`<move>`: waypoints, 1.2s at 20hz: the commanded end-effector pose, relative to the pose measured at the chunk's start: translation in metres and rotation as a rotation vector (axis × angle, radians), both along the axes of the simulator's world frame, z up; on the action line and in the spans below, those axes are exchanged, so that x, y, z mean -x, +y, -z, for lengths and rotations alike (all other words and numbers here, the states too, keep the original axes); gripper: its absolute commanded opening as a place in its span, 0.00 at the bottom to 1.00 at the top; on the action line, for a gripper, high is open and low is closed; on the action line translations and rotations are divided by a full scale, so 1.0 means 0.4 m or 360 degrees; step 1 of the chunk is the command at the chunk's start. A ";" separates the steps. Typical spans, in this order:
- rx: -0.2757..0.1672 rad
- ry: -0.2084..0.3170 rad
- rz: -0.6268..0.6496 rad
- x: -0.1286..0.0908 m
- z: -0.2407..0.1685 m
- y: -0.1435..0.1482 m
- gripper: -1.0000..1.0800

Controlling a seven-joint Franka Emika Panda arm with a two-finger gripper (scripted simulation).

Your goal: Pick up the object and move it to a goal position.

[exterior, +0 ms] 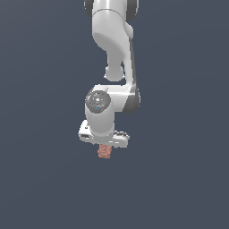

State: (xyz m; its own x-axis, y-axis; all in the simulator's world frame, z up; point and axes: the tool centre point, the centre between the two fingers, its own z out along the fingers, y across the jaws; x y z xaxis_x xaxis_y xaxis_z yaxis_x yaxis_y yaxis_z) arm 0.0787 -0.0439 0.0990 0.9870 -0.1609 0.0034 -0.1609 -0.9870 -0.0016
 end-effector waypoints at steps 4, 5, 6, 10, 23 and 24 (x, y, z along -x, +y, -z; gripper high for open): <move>0.0002 0.0006 0.0020 -0.006 0.018 -0.012 0.96; 0.0001 0.0006 0.0017 -0.004 0.017 -0.011 0.96; 0.0001 0.0006 0.0017 -0.004 0.018 -0.011 0.96; 0.0001 0.0006 0.0017 -0.004 0.042 -0.010 0.96; 0.0002 0.0006 0.0020 -0.006 0.144 -0.012 0.96; 0.0002 0.0006 0.0020 -0.006 0.144 -0.012 0.00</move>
State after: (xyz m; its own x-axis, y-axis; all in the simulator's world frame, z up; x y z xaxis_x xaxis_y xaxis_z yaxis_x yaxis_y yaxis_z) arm 0.0805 -0.0487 0.0414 0.9849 -0.1734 -0.0008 -0.1734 -0.9849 0.0000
